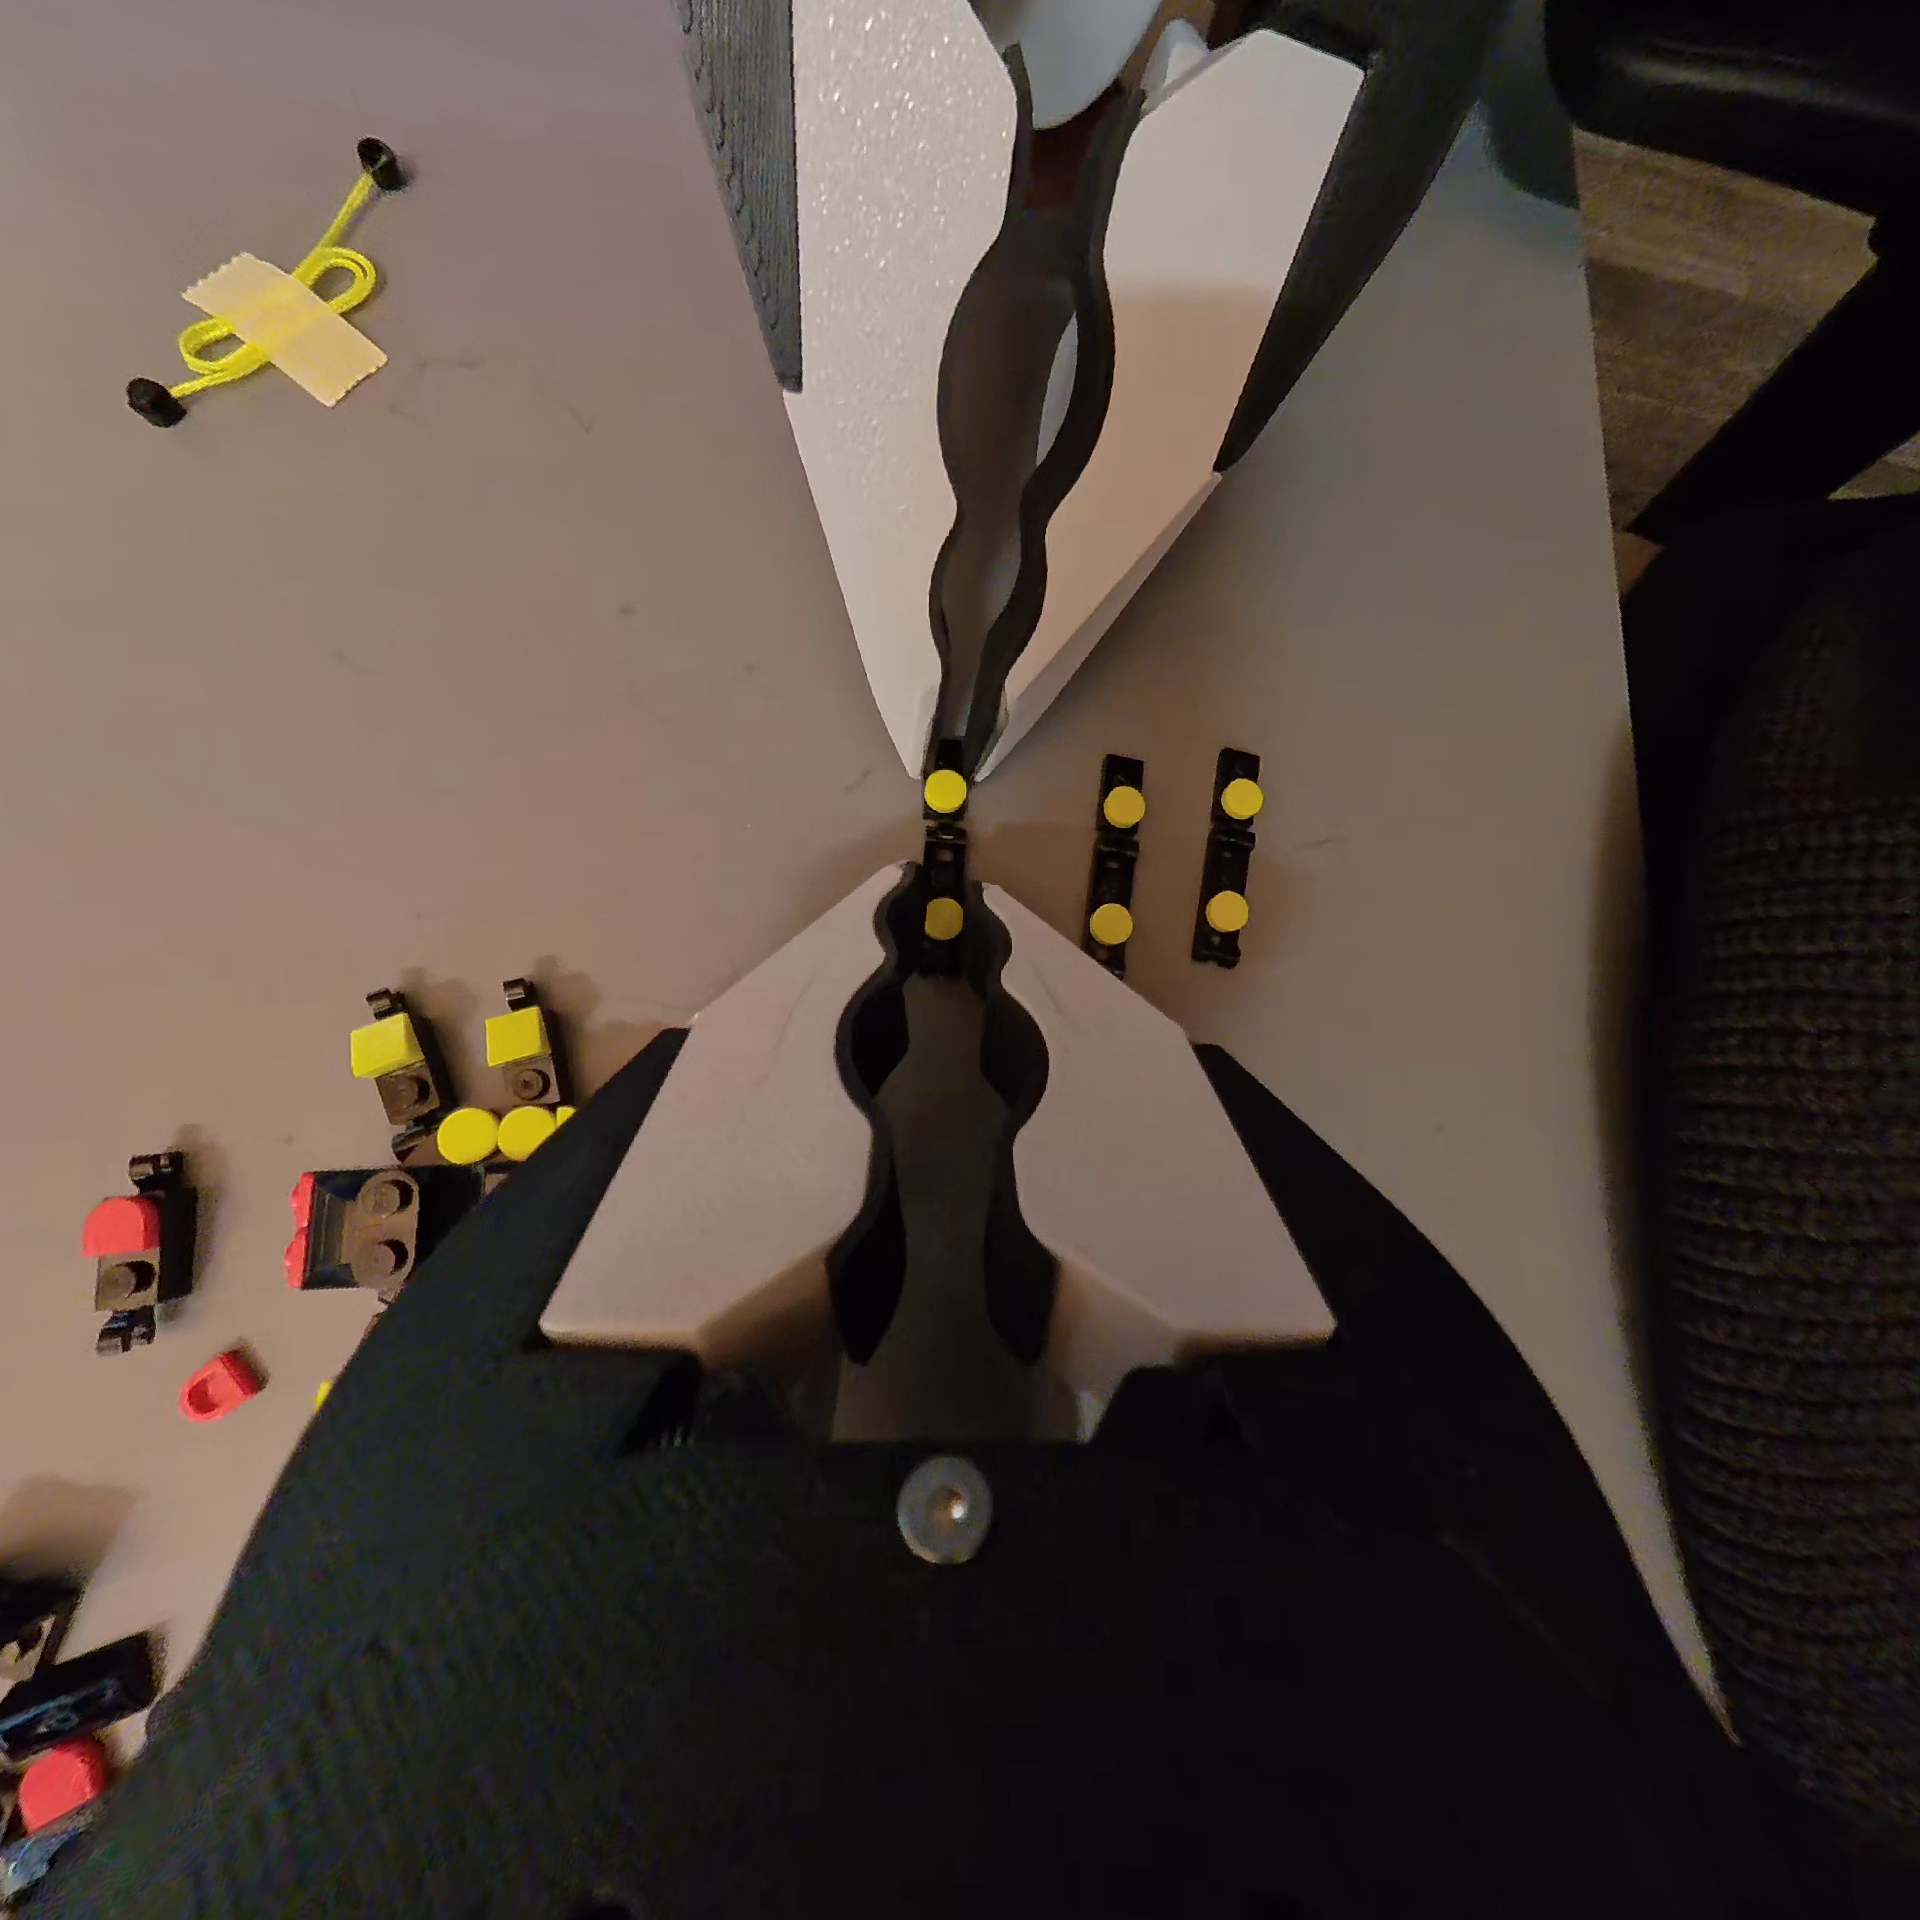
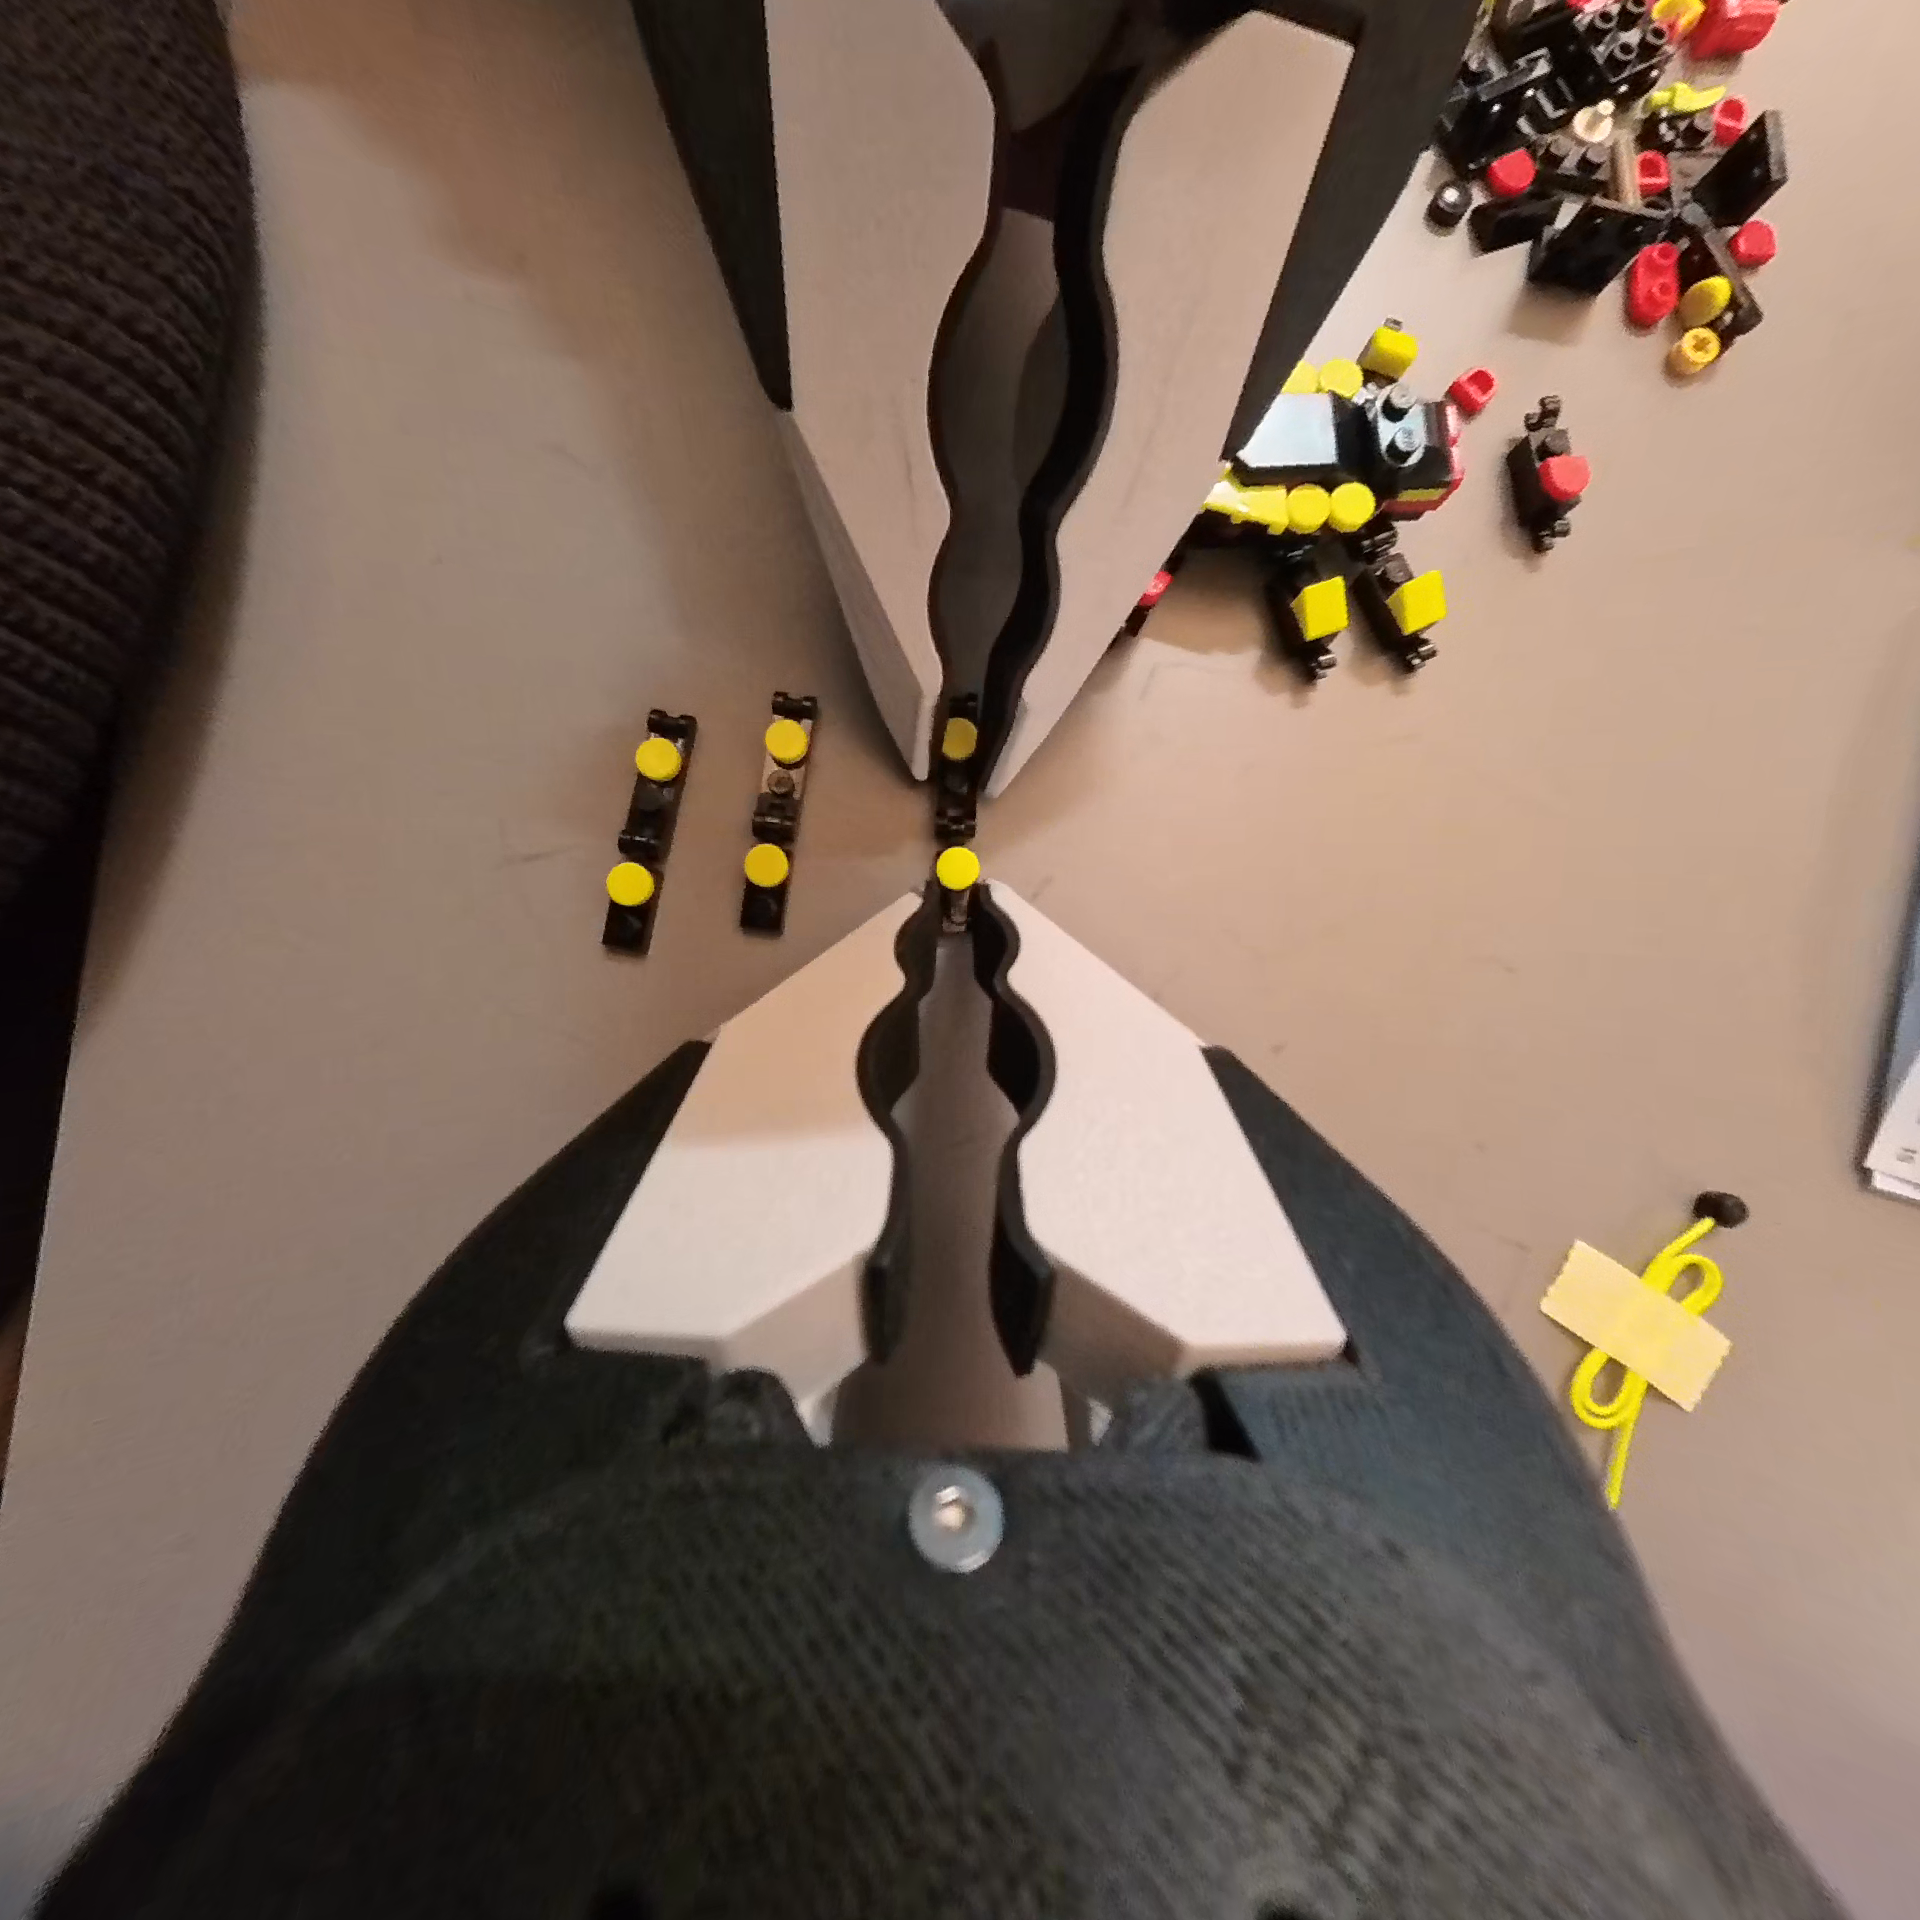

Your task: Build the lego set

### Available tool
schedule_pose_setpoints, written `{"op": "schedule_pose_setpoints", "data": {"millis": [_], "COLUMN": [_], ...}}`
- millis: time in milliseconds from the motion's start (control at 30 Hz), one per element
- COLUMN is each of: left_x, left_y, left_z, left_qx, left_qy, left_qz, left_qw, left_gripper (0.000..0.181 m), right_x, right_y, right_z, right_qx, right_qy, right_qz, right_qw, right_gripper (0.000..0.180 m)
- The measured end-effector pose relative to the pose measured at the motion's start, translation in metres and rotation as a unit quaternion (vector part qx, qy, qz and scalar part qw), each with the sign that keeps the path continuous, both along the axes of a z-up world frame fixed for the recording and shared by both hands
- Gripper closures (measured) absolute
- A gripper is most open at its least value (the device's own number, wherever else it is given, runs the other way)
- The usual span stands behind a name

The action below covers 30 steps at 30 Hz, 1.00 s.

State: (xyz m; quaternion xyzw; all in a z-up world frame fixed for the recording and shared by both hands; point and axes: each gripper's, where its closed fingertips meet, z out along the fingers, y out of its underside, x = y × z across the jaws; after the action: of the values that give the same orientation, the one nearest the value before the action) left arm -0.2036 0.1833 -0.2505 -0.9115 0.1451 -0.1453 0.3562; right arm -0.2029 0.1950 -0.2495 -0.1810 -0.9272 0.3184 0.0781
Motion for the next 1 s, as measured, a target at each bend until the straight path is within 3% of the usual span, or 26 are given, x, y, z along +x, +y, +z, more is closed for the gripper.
{"op": "schedule_pose_setpoints", "data": {"millis": [500,1000], "left_x": [0.0004,0.0018], "left_y": [0.0011,0.0031], "left_z": [0.0002,0.0004], "left_qx": [-0.002,-0.012], "left_qy": [-0.013,-0.029], "left_qz": [0.001,0.012], "left_qw": [1.0,0.999], "left_gripper": [0.177,0.177], "right_x": [0.0003,-0.0004], "right_y": [-0.0015,-0.0034], "right_z": [-0.0003,0.0002], "right_qx": [-0.02,-0.074], "right_qy": [-0.041,-0.063], "right_qz": [0.048,0.013], "right_qw": [0.998,0.995], "right_gripper": [0.176,0.176]}}
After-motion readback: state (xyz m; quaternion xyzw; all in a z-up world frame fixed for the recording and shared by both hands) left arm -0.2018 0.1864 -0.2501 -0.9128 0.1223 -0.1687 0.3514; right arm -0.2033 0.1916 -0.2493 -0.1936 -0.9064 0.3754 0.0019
